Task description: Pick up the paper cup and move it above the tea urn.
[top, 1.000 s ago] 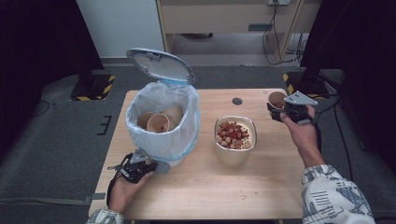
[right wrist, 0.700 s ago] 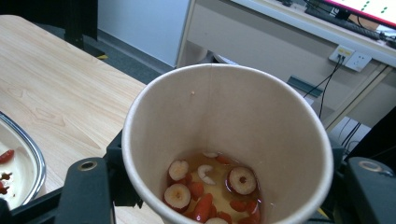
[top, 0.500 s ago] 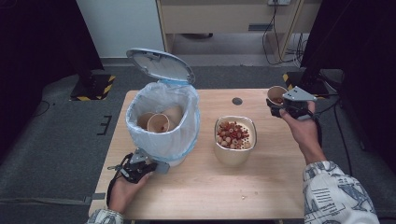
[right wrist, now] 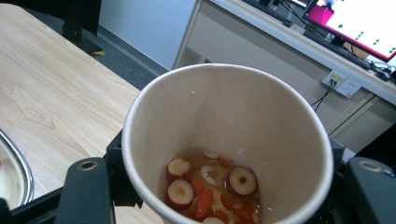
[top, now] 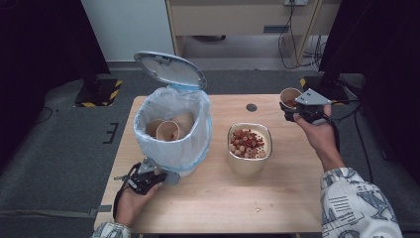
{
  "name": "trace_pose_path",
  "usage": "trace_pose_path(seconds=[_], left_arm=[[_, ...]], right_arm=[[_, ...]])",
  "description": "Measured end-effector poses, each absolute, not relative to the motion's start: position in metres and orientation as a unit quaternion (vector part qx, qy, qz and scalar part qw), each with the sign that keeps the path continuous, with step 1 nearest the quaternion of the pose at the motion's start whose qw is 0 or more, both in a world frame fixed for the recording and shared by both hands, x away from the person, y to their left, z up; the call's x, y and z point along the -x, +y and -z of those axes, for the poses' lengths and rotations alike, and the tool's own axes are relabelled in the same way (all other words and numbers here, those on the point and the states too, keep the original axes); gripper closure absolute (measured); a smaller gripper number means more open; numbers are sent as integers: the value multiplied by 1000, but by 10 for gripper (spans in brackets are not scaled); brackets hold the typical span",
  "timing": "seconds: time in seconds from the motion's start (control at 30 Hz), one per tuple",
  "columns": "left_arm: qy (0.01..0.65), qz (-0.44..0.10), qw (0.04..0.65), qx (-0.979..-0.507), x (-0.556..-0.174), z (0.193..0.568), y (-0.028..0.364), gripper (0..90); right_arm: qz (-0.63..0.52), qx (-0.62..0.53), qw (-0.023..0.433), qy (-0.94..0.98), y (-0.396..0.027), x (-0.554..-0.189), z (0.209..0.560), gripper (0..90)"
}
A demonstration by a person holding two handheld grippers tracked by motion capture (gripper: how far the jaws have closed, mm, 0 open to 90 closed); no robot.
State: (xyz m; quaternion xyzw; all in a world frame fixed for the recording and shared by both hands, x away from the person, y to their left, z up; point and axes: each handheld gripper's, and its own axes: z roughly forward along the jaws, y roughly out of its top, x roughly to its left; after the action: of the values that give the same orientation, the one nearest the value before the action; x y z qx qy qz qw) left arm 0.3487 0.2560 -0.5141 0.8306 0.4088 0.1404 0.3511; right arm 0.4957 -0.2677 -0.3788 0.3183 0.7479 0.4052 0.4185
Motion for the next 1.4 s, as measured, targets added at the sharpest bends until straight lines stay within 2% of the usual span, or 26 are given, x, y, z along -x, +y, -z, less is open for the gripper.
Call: trace_pose_path(seconds=[0.93, 1.4], left_arm=[[408, -141, 351, -831, -349, 514, 256, 900], [408, -141, 351, -831, -349, 514, 256, 900]], right_arm=[[-407, -241, 449, 758, -247, -500, 375, 320], [-407, -217, 437, 772, -228, -502, 377, 314]])
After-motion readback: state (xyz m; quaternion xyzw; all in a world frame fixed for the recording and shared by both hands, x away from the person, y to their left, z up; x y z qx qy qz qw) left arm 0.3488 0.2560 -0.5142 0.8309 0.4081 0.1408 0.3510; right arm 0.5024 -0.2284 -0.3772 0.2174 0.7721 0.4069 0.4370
